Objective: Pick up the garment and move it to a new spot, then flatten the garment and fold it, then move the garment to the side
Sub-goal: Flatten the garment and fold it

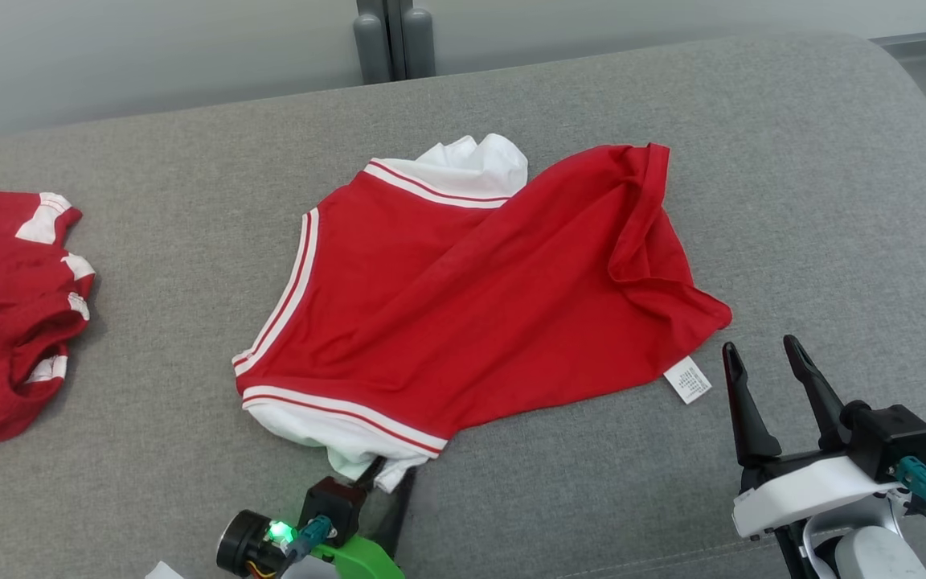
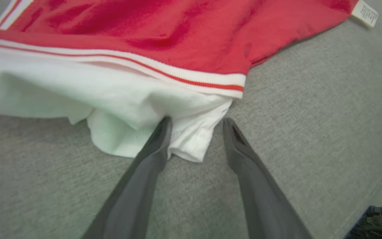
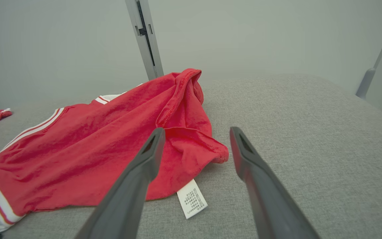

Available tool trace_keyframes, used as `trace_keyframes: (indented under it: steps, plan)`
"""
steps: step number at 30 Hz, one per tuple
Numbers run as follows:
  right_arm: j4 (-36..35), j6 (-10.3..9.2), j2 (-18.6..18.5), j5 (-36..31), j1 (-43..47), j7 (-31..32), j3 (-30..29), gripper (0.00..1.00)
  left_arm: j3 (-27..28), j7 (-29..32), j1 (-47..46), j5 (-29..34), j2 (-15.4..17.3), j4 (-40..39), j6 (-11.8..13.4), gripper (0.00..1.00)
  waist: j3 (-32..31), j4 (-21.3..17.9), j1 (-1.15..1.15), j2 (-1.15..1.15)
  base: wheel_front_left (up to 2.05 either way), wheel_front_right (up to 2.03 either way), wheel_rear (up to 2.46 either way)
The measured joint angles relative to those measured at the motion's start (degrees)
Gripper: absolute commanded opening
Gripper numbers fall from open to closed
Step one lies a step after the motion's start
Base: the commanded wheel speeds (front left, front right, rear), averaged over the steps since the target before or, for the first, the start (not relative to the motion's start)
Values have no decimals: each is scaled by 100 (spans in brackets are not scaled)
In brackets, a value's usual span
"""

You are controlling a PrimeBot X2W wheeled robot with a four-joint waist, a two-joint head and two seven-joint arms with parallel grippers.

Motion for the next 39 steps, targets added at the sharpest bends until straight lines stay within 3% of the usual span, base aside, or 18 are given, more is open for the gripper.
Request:
trace_keyframes:
  steps: [7, 12, 20, 21, 22, 32, 39]
  plan:
    - [53, 0, 1, 0, 1, -16, -29, 100, -263, 14, -67, -130, 4, -382, 0, 0, -85, 57, 0, 0, 0, 0, 0]
    - [63, 0, -19, 0, 24, -23, -79, 100, -851, 19, -75, -130, 65, -964, 0, 0, -158, 145, 0, 0, 0, 0, 0]
    - [96, 0, -19, 0, 63, -24, -74, 100, -1421, 512, 83, -430, 294, -1602, 0, 0, -209, 276, 0, 0, 0, 0, 0]
    - [103, 0, -19, 0, 63, -24, -73, 100, -1414, 493, 135, -441, 310, -1634, 1, 96, -211, 281, 0, 0, 0, 0, 0]
    - [109, 0, -19, 1, 63, -24, -73, 100, -1378, 456, 179, -482, 321, -1670, 22, 100, -213, 290, 0, 0, 0, 0, 0]
    - [153, 0, -35, 18, 72, -44, -107, 100, -619, 60, 148, -668, 655, -2501, 372, 100, -188, 381, 0, 0, 0, 0, 0]
    - [205, 0, -38, 20, -2, -49, -32, 100, 126, 51, -69, -839, 1051, -2353, 648, 100, -87, 303, 0, 0, 0, 0, 0]
